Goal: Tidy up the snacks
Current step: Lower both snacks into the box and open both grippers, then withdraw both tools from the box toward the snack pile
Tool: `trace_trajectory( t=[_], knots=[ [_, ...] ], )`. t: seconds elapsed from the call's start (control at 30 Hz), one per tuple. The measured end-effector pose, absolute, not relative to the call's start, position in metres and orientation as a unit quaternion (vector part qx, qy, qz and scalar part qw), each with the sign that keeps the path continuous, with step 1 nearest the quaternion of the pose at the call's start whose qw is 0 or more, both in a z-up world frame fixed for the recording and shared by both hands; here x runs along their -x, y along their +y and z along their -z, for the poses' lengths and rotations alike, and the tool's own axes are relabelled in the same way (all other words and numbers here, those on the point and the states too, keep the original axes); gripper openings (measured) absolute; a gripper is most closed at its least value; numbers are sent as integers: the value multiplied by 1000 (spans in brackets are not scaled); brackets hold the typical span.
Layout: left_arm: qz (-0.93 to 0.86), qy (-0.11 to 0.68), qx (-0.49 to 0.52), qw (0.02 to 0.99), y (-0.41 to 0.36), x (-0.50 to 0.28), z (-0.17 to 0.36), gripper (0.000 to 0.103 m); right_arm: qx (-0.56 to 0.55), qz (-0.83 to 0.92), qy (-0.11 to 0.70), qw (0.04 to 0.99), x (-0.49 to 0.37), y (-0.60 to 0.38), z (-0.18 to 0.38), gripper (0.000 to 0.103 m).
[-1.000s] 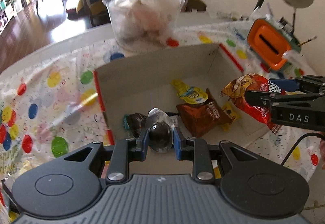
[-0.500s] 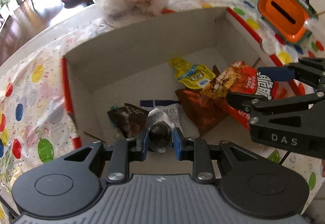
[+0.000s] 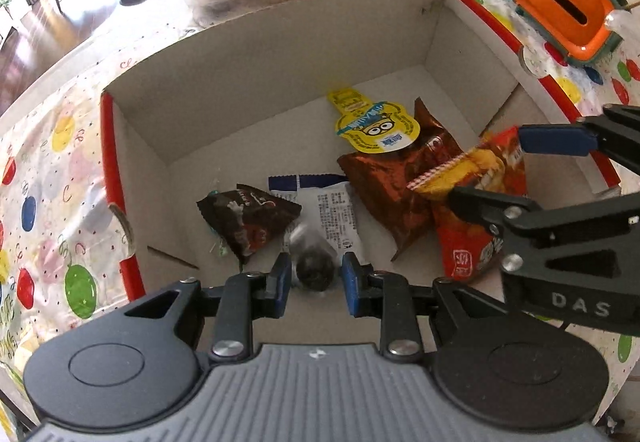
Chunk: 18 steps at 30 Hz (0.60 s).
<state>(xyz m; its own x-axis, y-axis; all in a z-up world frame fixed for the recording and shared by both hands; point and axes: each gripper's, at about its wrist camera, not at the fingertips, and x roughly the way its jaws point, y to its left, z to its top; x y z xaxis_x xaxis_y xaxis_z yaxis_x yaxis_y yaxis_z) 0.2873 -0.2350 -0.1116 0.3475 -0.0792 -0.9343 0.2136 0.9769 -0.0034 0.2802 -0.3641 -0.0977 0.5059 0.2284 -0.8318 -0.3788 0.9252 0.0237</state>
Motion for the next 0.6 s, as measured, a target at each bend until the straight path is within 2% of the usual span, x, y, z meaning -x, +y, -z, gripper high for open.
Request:
trace_trajectory(
  t=[0.23, 0.3, 0.33, 0.6],
  knots=[
    [94, 555, -27, 826, -223, -277, 99, 35, 64, -178, 453, 871, -270, -370, 82, 75],
    [98, 545, -18, 832, -220, -272, 92, 50, 57, -178, 448, 874, -266, -373, 75, 75],
    [101, 537, -15, 837, -218, -268, 86, 52, 53, -178, 445, 876, -264, -374, 71, 76],
    [118, 495, -4, 861, -207, -245, 53, 56, 27, -176, 424, 888, -242, -376, 42, 81]
  ],
)
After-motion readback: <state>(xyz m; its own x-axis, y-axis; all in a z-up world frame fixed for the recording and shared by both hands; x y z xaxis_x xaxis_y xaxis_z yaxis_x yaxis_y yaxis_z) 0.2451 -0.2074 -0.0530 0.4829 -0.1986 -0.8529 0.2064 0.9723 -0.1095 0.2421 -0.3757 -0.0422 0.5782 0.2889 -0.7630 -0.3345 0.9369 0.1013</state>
